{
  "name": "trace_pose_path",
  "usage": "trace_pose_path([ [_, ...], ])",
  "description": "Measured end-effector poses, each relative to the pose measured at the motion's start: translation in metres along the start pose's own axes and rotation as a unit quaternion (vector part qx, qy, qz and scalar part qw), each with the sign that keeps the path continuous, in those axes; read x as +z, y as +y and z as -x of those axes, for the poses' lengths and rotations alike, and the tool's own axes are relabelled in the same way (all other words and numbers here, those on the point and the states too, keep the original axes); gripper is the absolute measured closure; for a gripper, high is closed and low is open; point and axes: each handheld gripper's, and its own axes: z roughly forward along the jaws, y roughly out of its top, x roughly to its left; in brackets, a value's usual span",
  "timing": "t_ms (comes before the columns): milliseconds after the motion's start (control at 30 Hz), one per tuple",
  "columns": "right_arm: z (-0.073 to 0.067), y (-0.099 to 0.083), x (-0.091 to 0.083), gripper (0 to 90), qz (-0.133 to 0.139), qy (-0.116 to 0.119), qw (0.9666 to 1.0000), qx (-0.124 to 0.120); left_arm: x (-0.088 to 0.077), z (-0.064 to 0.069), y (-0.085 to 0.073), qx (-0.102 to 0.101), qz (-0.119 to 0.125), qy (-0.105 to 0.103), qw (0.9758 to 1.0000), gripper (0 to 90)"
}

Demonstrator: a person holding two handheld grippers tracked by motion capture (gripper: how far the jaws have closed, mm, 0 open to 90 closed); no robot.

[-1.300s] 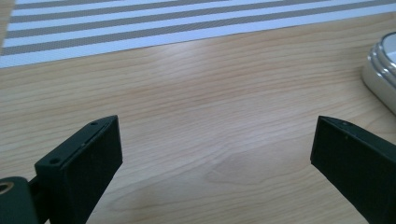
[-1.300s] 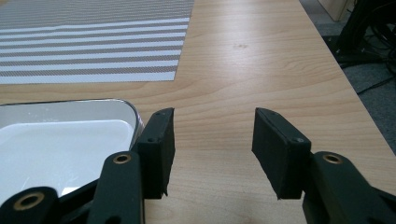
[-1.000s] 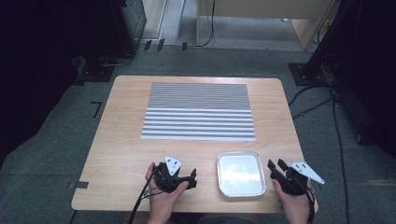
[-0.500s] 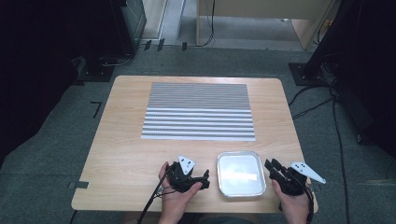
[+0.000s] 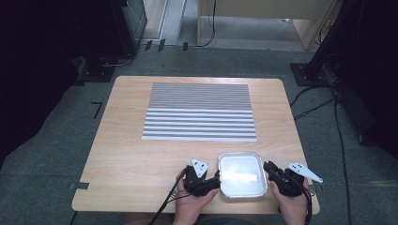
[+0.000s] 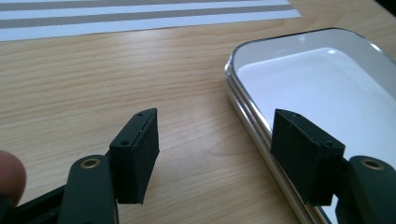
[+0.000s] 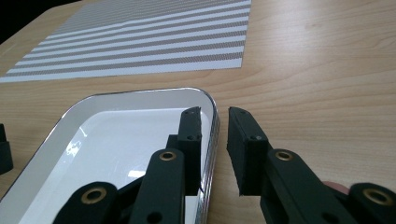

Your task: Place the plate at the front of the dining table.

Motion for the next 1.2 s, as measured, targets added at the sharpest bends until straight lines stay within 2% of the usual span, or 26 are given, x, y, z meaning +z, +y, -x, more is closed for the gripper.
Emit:
trace_pose_path([
  [100, -0.001, -0.001, 0.000, 76.1, -0.005, -0.001, 1.0000, 0.002, -0.001, 0.003, 0.001, -0.012, 0.011, -0.005, 0.9998, 38.0],
  [233, -0.002, -0.002, 0.001, 77.7, -0.009, 0.003, 0.9999, 0.004, -0.002, 0.009, 0.001, -0.012, 0.018, -0.022, 0.9995, 43.3],
  [333, -0.003, -0.003, 0.002, 77.9, -0.012, 0.004, 0.9999, 0.003, -0.002, 0.013, -0.001, -0.012, 0.018, -0.021, 0.9996, 46.2],
  [433, -0.004, -0.004, 0.002, 78.6, -0.016, 0.003, 0.9999, 0.001, 0.001, 0.021, -0.005, -0.016, 0.015, -0.009, 0.9997, 48.2],
  [600, -0.004, -0.005, 0.004, 81.4, -0.024, 0.000, 0.9997, 0.008, 0.005, 0.028, -0.008, -0.024, 0.007, -0.013, 0.9996, 56.3],
  [767, -0.004, -0.006, 0.006, 81.7, -0.033, 0.000, 0.9994, 0.011, 0.009, 0.030, -0.010, -0.028, -0.001, -0.006, 0.9996, 62.6],
  [967, -0.006, -0.007, 0.008, 83.2, -0.041, -0.016, 0.9990, 0.010, 0.012, 0.033, -0.013, -0.028, 0.004, -0.007, 0.9996, 72.4],
  [1000, -0.006, -0.008, 0.009, 82.7, -0.046, -0.022, 0.9986, 0.009, 0.012, 0.034, -0.013, -0.027, 0.005, -0.008, 0.9996, 73.4],
  [1067, -0.005, -0.009, 0.010, 84.6, -0.050, -0.017, 0.9985, 0.017, 0.012, 0.034, -0.014, -0.024, 0.006, -0.008, 0.9997, 74.7],
  [1200, -0.008, -0.008, 0.009, 87.1, -0.047, -0.026, 0.9984, 0.017, 0.013, 0.035, -0.015, -0.018, 0.010, -0.006, 0.9998, 75.9],
])
